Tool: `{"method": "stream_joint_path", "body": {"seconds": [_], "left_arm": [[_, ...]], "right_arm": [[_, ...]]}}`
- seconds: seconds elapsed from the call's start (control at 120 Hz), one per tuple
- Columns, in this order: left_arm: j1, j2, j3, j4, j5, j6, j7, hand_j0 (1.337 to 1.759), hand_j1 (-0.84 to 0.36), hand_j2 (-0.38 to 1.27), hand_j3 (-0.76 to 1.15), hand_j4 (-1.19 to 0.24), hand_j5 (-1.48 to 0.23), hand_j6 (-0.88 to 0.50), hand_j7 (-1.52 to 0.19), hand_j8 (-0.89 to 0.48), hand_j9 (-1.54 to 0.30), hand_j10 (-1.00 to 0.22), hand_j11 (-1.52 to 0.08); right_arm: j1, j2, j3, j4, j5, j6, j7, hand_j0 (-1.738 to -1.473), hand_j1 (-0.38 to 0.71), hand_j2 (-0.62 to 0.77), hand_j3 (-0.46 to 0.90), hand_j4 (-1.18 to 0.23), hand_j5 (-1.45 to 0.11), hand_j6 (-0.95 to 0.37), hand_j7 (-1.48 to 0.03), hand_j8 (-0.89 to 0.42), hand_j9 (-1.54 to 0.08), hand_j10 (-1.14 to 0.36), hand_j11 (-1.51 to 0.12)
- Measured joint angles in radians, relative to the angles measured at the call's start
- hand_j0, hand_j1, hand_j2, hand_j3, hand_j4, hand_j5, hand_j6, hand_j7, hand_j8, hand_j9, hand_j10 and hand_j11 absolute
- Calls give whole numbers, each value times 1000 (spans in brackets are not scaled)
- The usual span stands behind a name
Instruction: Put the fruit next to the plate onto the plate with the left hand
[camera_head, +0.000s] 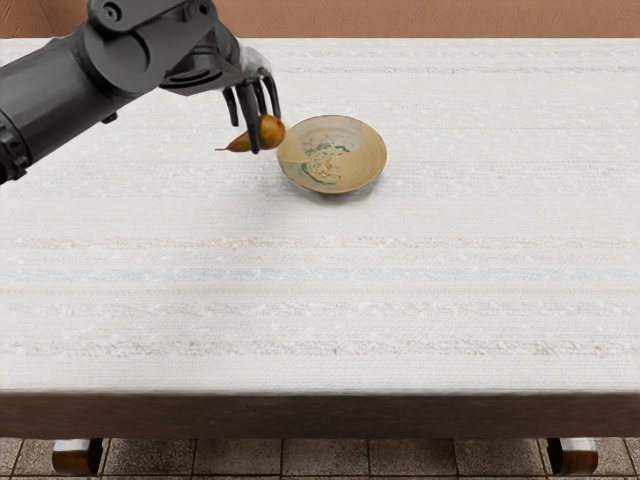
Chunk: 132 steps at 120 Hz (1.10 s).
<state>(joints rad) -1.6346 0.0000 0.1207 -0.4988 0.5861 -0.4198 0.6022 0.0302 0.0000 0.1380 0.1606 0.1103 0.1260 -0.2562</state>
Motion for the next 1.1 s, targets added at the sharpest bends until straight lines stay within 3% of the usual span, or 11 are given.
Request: {"method": "stream_joint_path", "body": {"seconds": [0.358,0.467,0.608,0.817,1.1], "left_arm": [[-24,0,3,70,3,6,-1,1654,-470,846,0,-607,-1152,-498,-1151,-698,-1147,-869,-1144],[-33,0,1,70,-6,7,-1,1653,-482,878,0,-631,-1150,-491,-1151,-717,-1148,-868,-1146],[-49,0,1,68,-34,6,-1,1654,-459,792,0,-643,-1155,-495,-1148,-752,-1147,-869,-1145],[-57,0,0,55,-68,1,0,1653,-520,910,0,-643,-1166,-501,-1150,-826,-1146,-870,-1142],[-70,0,-2,26,-105,3,-3,1651,-564,920,0,-630,-1172,-459,-1155,-854,-1152,-867,-1148]], "right_arm": [[2,0,-1,0,0,0,0,-1658,-310,-7,0,-33,-43,-33,-43,-33,-43,-33,-43],[2,0,-1,0,0,0,0,-1658,-310,-7,0,-33,-43,-33,-43,-33,-43,-33,-43],[2,0,-1,0,0,0,0,-1658,-310,-7,0,-33,-43,-33,-43,-33,-43,-33,-43],[2,0,-1,2,0,0,0,-1658,-310,-7,0,-33,-43,-33,-43,-33,-43,-33,-43],[2,0,-1,3,0,0,0,-1658,-310,-7,0,-33,-43,-33,-43,-33,-43,-33,-43]]}}
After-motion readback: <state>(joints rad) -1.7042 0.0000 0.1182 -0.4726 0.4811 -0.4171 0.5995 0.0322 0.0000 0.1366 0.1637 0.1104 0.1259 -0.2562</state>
